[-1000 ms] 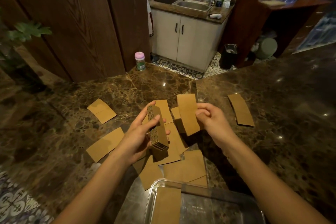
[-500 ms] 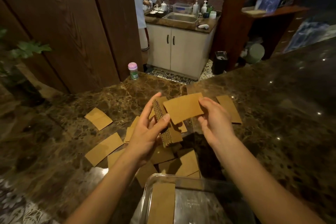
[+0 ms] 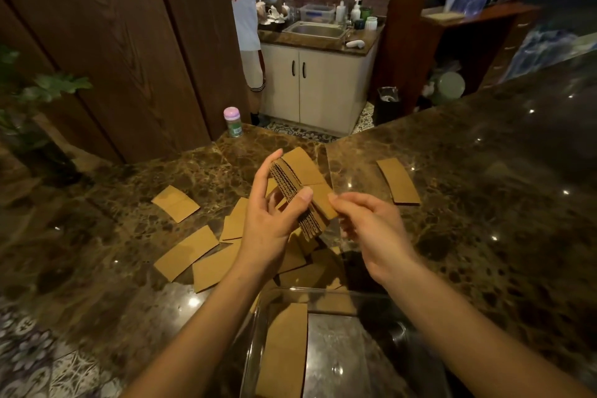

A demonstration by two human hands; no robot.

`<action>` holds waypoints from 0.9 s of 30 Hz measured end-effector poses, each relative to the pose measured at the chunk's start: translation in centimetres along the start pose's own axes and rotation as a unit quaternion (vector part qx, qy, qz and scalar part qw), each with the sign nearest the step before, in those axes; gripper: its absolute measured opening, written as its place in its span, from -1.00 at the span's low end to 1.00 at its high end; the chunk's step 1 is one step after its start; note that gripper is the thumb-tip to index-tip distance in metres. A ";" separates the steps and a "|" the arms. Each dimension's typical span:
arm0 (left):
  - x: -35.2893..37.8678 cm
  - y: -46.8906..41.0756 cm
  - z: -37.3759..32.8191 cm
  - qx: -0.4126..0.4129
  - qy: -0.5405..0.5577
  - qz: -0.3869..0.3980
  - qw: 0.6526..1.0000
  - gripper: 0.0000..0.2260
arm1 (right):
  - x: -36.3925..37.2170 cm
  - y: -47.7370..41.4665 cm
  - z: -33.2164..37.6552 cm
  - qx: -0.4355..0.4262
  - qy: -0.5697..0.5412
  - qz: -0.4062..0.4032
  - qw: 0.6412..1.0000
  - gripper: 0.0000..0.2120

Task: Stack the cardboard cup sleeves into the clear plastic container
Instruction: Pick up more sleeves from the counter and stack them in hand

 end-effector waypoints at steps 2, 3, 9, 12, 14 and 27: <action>0.0 0.1 0.1 -0.008 0.003 -0.001 1.000 -0.40 | 0.2 0.5 -0.2 -0.003 0.054 0.049 0.997 -0.77; 0.1 0.2 0.0 -0.010 -0.002 0.006 1.000 -0.40 | 0.4 0.7 -0.3 0.000 0.077 0.075 0.994 -0.75; 1.0 0.6 0.9 -0.073 0.014 0.091 0.993 -0.38 | 0.1 0.9 0.7 -0.057 0.233 0.163 0.957 -0.74; 0.9 1.0 1.8 -0.124 0.043 0.124 0.984 -0.43 | -0.6 0.7 2.6 -0.186 0.345 0.143 0.909 -0.67; 1.2 1.2 2.4 -0.158 0.082 0.149 0.973 -0.47 | 0.1 1.3 4.1 -0.262 0.378 0.184 0.869 -0.52; 2.6 3.2 3.1 -0.189 0.233 0.198 0.933 -0.27 | 4.4 2.9 4.2 -0.336 0.436 0.381 0.743 -0.20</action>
Point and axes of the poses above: each hand's wrist, its own y-axis away from the middle knuckle, its own x-axis out of the palm, z = x × y, the point moved 8 cm from there along -y, towards the middle knuckle, and after that the axes turned 6 degrees about -x, right-handed, at the moved point
